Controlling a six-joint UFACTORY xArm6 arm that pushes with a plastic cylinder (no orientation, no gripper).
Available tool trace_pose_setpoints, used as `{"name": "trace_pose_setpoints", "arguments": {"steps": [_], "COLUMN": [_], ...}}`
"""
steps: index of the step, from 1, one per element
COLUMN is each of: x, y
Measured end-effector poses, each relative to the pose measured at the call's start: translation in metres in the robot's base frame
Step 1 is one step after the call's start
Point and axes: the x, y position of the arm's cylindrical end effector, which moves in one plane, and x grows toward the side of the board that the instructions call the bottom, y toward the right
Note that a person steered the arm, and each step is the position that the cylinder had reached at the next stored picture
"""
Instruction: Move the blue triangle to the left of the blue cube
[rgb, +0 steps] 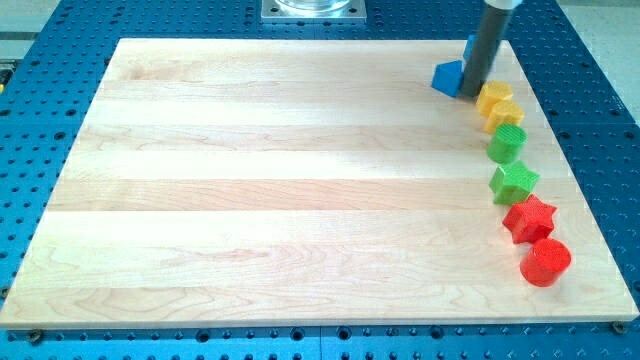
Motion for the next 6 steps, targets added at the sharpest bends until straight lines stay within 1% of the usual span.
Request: {"name": "trace_pose_setpoints", "arguments": {"steps": [1,2,3,4,6], "x": [-0.037,-0.024,-0.006,-0.031,-0.049], "y": [-0.043,-0.061,-0.112,-0.123,-0.101]}}
